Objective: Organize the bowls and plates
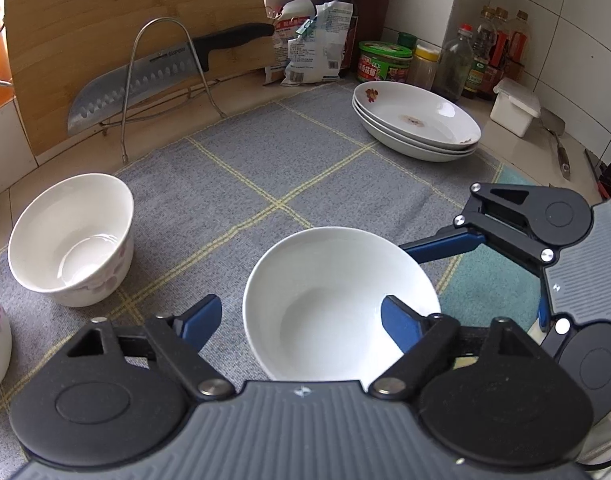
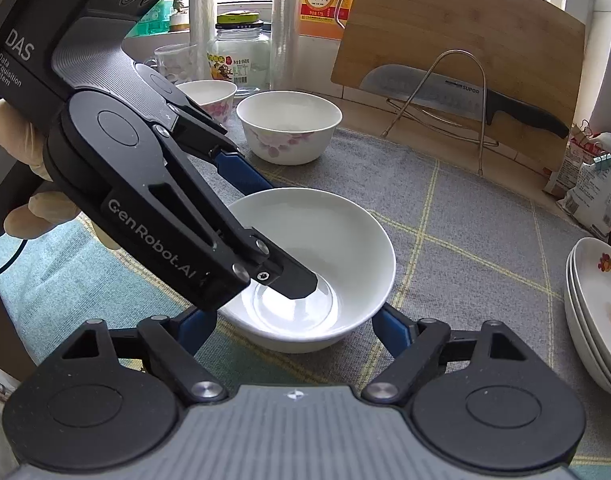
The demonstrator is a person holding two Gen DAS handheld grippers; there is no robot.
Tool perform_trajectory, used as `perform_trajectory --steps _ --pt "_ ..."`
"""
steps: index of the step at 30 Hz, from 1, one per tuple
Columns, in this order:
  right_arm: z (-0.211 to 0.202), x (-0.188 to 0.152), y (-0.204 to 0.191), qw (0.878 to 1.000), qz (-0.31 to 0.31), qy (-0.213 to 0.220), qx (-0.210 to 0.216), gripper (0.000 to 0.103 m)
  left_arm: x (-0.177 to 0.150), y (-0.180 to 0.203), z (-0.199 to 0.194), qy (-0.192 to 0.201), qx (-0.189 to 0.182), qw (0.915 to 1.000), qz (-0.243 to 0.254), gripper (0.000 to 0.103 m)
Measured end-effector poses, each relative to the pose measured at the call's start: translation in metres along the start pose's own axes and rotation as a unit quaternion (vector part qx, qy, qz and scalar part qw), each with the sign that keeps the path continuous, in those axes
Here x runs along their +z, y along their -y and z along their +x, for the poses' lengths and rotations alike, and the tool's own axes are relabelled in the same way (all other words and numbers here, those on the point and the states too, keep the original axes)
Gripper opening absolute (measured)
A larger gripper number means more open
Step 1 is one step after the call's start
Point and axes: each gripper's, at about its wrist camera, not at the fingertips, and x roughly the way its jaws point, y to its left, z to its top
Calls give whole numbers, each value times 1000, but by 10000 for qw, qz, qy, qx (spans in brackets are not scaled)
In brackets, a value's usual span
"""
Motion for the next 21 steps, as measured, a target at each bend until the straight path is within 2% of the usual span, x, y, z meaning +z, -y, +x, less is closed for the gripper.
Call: perform_trajectory --steps 2,11,21 --pt "-3 0 0 9999 -21 101 -15 103 -1 -1 -6 122 107 9999 -7 91" --pt "-1 9 -3 9996 -69 271 77 103 -6 -23 -34 377 557 9975 -203 94" --pt "23 41 -21 9984 -405 392 -19 103 6 -78 -52 569 1281 9896 -311 94"
